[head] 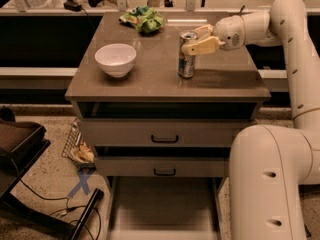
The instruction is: Pick redbull can from bottom drawer and place on counter
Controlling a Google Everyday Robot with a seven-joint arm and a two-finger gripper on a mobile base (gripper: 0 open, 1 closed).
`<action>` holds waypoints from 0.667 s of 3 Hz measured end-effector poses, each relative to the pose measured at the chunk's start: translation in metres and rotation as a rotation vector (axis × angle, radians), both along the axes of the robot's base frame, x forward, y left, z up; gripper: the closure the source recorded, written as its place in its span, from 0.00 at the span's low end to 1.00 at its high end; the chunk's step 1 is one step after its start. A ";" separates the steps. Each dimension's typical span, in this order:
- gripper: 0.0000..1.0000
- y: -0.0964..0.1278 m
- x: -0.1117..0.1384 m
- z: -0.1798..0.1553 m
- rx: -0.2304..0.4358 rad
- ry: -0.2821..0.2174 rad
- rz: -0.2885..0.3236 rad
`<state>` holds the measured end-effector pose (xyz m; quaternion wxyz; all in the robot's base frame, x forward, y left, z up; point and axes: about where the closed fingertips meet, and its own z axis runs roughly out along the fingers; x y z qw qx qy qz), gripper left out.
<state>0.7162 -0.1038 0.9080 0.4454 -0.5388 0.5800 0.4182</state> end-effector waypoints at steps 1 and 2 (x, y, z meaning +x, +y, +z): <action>0.13 0.003 0.003 0.000 0.003 0.000 -0.003; 0.00 0.007 0.005 -0.001 0.006 0.000 -0.005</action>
Offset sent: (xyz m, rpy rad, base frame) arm 0.0026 0.0033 -0.0003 0.0030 -0.0002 -0.0025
